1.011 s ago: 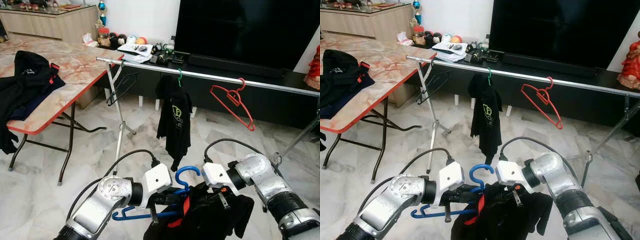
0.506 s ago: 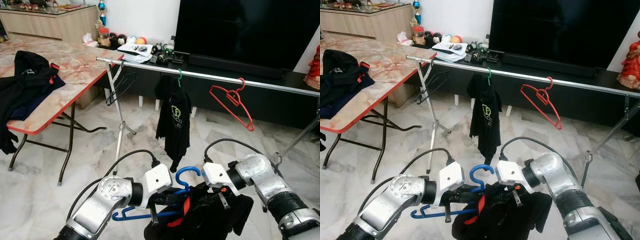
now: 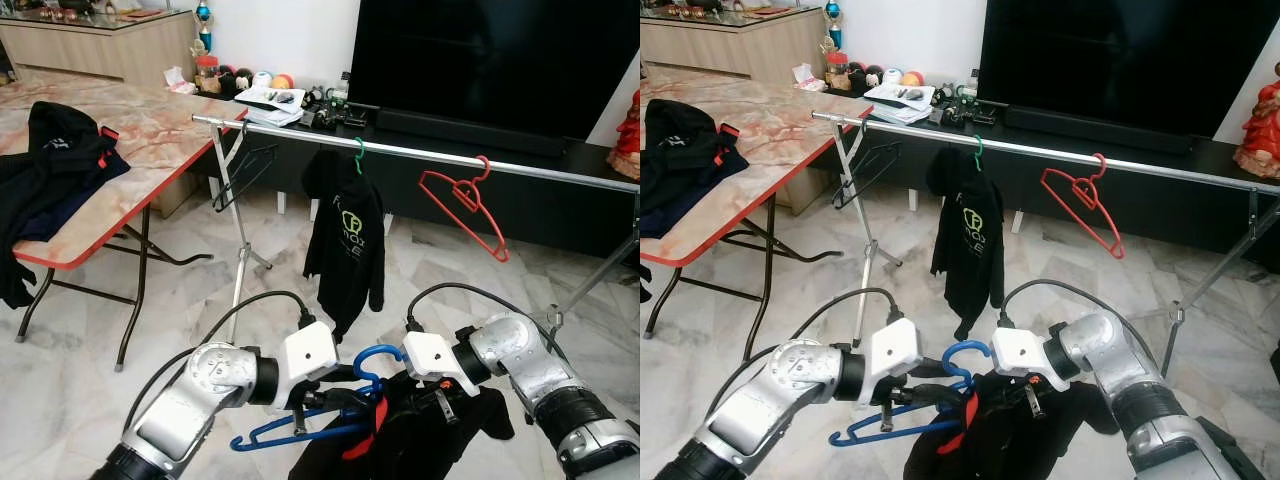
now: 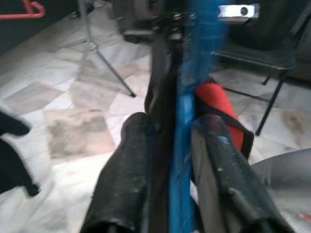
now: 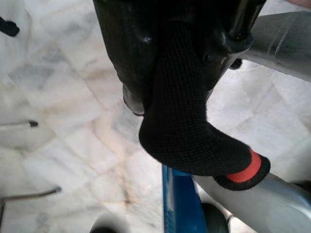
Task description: Hang hanger
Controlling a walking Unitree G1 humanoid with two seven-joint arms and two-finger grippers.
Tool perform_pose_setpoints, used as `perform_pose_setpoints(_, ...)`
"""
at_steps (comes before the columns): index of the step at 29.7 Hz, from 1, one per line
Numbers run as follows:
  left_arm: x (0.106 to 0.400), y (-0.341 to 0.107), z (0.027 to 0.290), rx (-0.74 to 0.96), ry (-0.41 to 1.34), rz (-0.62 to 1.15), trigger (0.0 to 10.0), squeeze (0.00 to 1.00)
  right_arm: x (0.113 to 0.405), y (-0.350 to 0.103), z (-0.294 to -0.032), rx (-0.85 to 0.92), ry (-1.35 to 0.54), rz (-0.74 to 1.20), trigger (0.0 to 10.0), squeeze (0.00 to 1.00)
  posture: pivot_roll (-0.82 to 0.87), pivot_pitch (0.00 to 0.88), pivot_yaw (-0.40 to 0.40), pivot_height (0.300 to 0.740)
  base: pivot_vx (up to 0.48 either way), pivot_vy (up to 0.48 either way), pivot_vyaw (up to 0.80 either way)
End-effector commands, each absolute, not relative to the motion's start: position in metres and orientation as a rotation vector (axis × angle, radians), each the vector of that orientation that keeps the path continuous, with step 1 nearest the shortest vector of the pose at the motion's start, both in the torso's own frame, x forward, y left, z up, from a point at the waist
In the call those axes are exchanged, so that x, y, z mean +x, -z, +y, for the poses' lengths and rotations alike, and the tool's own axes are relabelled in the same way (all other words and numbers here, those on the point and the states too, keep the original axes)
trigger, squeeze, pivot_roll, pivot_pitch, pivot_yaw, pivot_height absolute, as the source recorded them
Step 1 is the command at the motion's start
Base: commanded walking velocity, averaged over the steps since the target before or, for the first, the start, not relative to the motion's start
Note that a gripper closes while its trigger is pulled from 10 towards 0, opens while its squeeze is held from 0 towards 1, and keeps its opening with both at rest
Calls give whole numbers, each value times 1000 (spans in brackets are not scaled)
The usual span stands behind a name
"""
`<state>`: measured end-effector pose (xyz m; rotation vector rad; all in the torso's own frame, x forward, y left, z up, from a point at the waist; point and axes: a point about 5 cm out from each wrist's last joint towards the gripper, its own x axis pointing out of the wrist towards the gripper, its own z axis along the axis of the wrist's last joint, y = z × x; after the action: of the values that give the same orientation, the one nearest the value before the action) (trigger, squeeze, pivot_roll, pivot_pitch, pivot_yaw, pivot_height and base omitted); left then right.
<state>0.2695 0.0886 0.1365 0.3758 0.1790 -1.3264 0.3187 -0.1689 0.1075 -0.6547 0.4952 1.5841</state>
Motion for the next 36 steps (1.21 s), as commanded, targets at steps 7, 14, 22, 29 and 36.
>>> perform_pose_setpoints(7, 280, -156, 114, 422, 1195, 139, 10000, 1000, 337, -113, -185, -672, -1261, 441, 0, 0, 157, 0, -106, 740, 0, 0, 0)
perform_pose_setpoints(14, 271, -152, 130, 387, 1122, 164, 10000, 1000, 348, -123, -189, -617, -1090, 367, 0, 0, 153, 0, -103, 740, 0, 0, 0)
perform_pose_setpoints(22, 268, -123, 132, 452, 1084, 266, 10000, 1000, 363, -144, -180, -601, -991, 297, 0, 0, 153, 0, -99, 740, 0, 0, 0)
perform_pose_setpoints(29, 294, -91, 137, 473, 810, 257, 10000, 0, 371, -171, -156, -609, -997, 175, 0, 0, 142, 0, -98, 740, 0, 0, 0)
perform_pose_setpoints(36, 307, -78, 135, 539, 705, 233, 10000, 0, 370, -182, -143, -587, -994, 128, 0, 0, 134, 14, -95, 740, 0, 0, 0)
